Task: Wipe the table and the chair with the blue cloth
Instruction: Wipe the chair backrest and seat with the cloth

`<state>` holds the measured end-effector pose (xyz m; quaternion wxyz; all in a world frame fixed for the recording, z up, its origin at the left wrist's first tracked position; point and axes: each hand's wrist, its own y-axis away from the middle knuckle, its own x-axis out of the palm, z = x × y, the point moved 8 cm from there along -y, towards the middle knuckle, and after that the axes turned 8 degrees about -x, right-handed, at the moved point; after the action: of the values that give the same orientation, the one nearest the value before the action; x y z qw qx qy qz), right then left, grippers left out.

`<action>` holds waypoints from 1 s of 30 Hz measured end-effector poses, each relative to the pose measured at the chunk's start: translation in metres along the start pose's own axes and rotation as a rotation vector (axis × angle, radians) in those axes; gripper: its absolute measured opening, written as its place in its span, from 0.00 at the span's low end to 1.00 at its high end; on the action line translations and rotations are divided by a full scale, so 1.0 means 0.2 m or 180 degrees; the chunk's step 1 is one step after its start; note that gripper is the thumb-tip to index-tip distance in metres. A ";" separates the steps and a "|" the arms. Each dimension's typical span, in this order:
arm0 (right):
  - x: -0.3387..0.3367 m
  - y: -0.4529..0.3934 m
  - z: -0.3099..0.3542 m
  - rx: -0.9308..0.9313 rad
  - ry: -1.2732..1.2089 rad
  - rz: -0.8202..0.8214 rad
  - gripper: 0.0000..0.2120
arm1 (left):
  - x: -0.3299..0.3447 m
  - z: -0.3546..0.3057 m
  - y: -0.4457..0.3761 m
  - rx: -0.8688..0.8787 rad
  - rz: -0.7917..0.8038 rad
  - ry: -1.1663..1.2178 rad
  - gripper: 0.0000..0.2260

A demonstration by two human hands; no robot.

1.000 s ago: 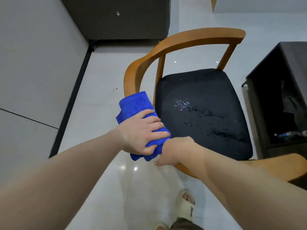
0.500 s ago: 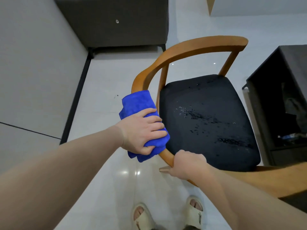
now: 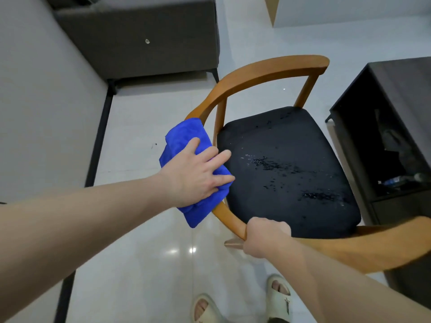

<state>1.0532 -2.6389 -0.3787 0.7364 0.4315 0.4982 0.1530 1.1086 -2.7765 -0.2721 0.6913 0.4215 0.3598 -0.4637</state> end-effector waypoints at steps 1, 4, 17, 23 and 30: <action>-0.01 0.01 0.00 -0.0015 0.0018 0.0012 0.03 | 0.01 -0.01 0.00 -0.0215 0.0196 -0.0034 0.22; -0.02 0.02 0.01 -0.0003 0.0171 0.0124 0.07 | 0.01 0.04 0.02 -0.1294 0.0683 0.0592 0.26; -0.29 -0.18 0.31 -0.0443 -0.0047 -0.0077 0.22 | 0.22 0.11 -0.01 -0.3147 0.0026 0.1747 0.36; -0.33 -0.22 0.36 -0.0704 -0.0821 -0.0239 0.17 | 0.25 0.23 -0.01 -0.2747 -0.0062 0.2349 0.36; -0.37 -0.30 0.41 -0.0703 -0.1316 -0.0463 0.17 | 0.29 0.33 -0.06 -0.2593 0.0107 0.2622 0.37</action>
<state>1.0778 -2.7631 -0.3708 0.8745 0.3335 0.3469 0.0616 1.1218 -2.8583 -0.3010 0.6079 0.2729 0.7419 -0.0745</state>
